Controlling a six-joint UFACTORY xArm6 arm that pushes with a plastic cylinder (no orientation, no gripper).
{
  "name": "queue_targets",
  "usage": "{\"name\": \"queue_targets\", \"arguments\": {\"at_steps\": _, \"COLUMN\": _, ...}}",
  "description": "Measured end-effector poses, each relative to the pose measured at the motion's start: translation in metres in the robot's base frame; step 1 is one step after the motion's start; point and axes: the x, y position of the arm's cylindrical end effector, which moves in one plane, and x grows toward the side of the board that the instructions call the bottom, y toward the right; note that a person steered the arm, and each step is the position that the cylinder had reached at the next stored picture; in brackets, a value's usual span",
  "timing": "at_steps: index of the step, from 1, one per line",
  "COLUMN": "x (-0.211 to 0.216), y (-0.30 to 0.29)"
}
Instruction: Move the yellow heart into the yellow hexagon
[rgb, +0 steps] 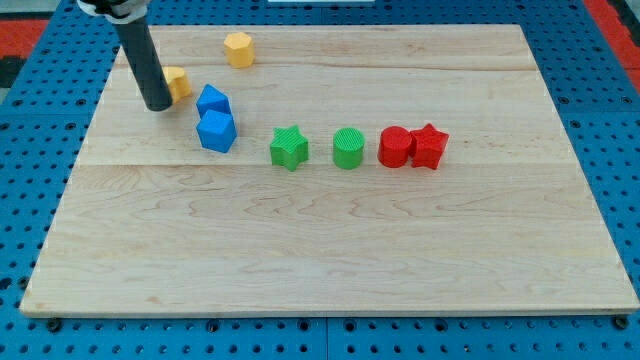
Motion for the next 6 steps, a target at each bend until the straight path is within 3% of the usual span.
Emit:
{"name": "queue_targets", "arguments": {"at_steps": 2, "x": -0.053, "y": 0.057}}
{"name": "queue_targets", "arguments": {"at_steps": 3, "x": -0.019, "y": 0.001}}
{"name": "queue_targets", "arguments": {"at_steps": 4, "x": -0.038, "y": -0.064}}
{"name": "queue_targets", "arguments": {"at_steps": 6, "x": -0.056, "y": 0.035}}
